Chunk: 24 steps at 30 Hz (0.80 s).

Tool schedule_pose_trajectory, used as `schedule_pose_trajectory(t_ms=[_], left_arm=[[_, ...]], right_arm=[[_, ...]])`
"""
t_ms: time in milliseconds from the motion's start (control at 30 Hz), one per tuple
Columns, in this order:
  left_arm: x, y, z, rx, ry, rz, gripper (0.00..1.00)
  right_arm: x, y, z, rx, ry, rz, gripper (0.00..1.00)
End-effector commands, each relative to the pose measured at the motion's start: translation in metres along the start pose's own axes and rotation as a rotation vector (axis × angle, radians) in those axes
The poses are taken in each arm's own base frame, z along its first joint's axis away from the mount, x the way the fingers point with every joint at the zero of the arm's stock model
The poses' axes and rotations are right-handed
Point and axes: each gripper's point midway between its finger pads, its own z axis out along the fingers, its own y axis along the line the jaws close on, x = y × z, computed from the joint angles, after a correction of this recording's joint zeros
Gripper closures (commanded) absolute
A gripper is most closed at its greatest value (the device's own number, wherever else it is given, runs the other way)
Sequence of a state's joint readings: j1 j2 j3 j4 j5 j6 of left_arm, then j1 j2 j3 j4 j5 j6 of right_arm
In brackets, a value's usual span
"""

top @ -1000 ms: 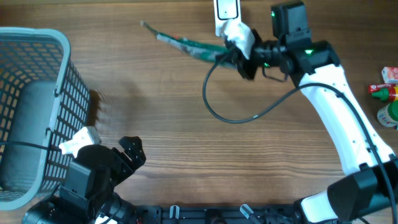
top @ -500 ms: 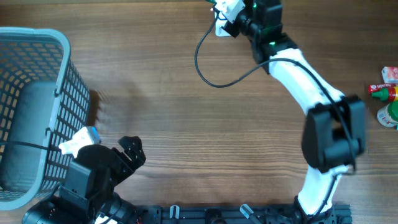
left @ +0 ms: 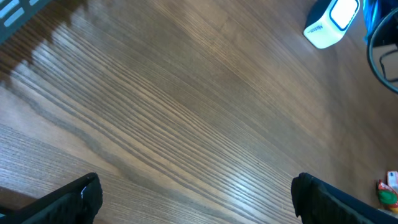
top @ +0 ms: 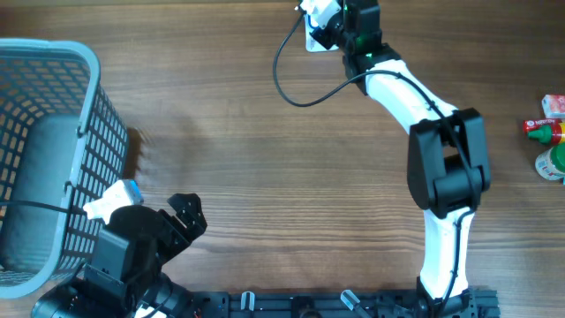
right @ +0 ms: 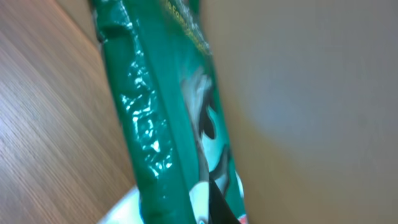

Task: Scan the item barcode
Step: 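Carry the pack right and drop it at the table edge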

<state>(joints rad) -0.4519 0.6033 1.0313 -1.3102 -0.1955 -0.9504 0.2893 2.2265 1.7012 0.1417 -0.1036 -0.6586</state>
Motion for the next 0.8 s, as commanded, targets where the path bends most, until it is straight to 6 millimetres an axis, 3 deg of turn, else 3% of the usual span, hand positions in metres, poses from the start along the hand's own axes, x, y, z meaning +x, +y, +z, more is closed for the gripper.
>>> schedule_pose_trajectory(t_ms=[0,100,200,267,433,533,633,767], left_arm=[[-0.002,0.001,-0.001,-0.002,-0.013,0.019,0.0],[-0.002,0.001,-0.001,-0.002,-0.013,0.019,0.0],[-0.002,0.001,-0.001,-0.002,-0.013,0.019,0.0],[-0.002,0.001,-0.001,-0.002,-0.013,0.019,0.0],[-0.002,0.001,-0.001,-0.002,-0.013,0.019,0.0],[-0.002,0.001,-0.001,-0.002,-0.012,0.019,0.0],[-0.002,0.001,-0.001,-0.002,-0.013,0.019,0.0],[-0.002,0.001,-0.001,-0.002,-0.013,0.019,0.0]], right_arm=[[0.012,-0.101,-0.052,0.253,0.139,0.093,0.96],[0.063,-0.158,-0.095,0.372,0.287,0.194,0.96],[0.138,-0.214,-0.145,0.495,0.447,0.306,0.96],[0.183,-0.233,-0.172,0.522,0.538,0.352,0.96],[0.288,-0.246,-0.232,0.513,0.744,0.485,0.95],[0.337,-0.245,-0.262,0.529,0.83,0.55,0.96],[0.375,-0.24,-0.286,0.539,0.899,0.61,0.96],[0.396,-0.241,-0.307,0.596,0.918,0.722,0.96]])
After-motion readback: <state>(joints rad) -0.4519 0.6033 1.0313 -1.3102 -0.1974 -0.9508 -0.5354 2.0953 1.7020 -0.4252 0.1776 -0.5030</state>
